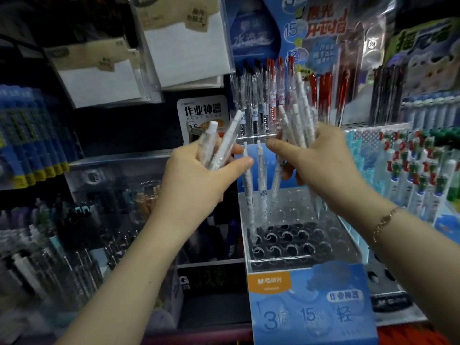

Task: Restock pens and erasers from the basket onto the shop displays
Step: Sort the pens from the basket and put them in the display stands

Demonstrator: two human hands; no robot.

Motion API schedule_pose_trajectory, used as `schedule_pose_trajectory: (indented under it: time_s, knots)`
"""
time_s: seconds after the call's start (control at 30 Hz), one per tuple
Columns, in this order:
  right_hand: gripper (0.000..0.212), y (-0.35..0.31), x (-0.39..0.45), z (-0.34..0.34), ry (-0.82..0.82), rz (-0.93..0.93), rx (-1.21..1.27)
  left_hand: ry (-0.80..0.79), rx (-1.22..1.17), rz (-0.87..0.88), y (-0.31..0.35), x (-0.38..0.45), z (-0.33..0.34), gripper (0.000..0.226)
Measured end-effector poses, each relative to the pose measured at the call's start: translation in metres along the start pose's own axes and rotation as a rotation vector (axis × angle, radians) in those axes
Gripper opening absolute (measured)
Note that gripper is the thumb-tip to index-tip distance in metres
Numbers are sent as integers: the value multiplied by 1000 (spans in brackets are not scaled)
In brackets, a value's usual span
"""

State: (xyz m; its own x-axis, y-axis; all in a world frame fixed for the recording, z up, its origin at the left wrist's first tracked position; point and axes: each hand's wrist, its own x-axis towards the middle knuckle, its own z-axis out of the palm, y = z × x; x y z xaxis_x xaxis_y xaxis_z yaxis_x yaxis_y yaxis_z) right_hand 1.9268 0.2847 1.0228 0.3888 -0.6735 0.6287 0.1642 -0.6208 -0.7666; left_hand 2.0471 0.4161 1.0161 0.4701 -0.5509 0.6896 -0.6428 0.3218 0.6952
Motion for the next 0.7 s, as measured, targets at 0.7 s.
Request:
schedule_pose_trajectory:
  time_s: [0.7]
  knots:
    - [36,-7,-13,0,-346,-143,-459,-79,-36,-83,-20,10,10,28]
